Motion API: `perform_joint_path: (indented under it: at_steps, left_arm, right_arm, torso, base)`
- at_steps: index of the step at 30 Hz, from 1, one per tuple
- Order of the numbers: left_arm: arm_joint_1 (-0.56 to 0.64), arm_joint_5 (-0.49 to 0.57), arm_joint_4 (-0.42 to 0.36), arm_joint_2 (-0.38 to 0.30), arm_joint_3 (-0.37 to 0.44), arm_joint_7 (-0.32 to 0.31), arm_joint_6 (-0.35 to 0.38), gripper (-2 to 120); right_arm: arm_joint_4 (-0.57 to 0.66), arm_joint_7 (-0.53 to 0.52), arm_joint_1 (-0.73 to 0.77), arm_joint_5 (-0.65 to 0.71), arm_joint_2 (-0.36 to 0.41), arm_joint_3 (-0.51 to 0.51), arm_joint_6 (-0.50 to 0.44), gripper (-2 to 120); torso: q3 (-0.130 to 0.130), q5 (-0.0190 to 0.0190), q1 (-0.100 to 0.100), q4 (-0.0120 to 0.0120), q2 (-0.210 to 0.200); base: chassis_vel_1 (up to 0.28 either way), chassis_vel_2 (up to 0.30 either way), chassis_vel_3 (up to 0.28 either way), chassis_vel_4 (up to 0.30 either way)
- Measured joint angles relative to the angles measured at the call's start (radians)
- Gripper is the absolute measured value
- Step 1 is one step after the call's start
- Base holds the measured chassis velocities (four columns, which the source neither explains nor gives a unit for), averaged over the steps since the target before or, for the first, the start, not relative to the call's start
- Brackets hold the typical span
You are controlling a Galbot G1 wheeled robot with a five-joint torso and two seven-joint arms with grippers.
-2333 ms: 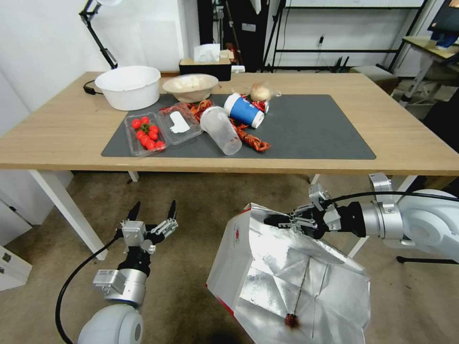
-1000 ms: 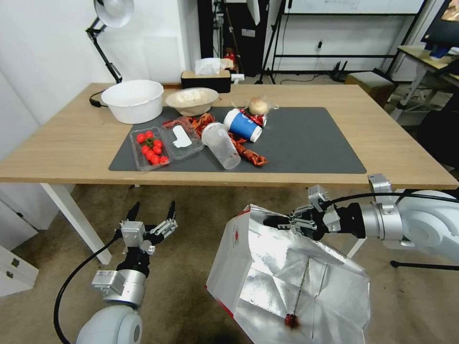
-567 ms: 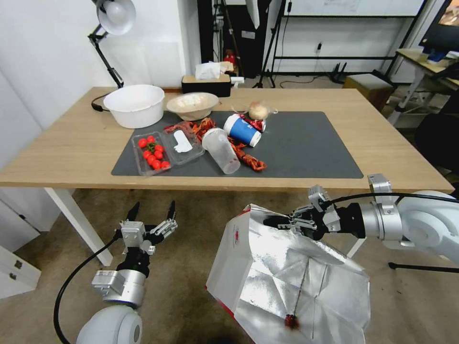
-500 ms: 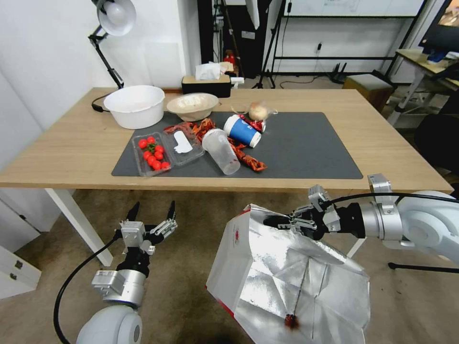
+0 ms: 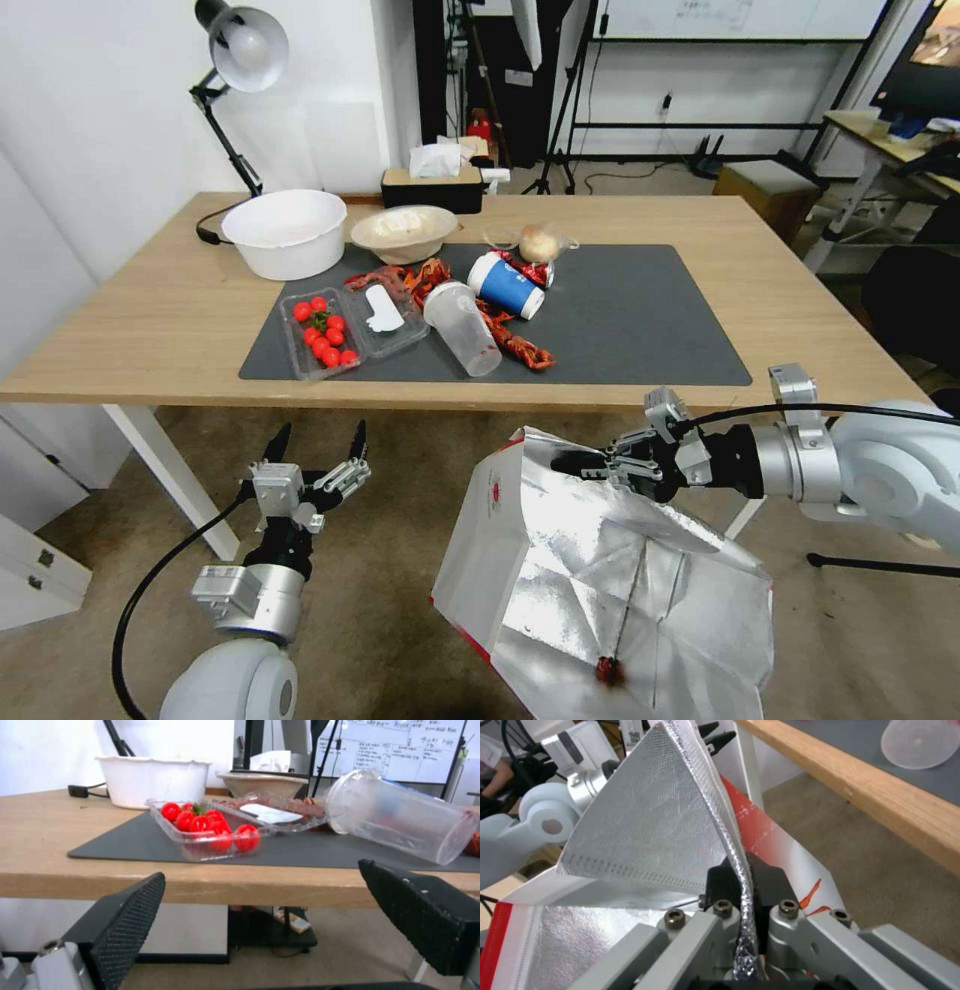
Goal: Pick up the food delivery bag from the floor and place it on the table.
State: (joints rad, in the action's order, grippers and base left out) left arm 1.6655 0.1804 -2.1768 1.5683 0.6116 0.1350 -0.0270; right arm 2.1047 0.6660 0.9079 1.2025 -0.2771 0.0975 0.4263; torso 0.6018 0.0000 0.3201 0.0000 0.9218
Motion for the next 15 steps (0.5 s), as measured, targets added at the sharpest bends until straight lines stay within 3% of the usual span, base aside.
perform_joint_path:
  at_steps: [15]
  left_arm:
    - [-0.001, 0.0, 0.001, 0.0, 0.0, 0.0, 0.0, 97]
  right_arm:
    - [0.001, 0.0, 0.002, -0.002, 0.0, 0.0, -0.002, 0]
  torso:
    - [0.04, 0.0, 0.032, 0.0, 0.071]
  base:
    - [0.0, 0.0, 0.0, 0.0]
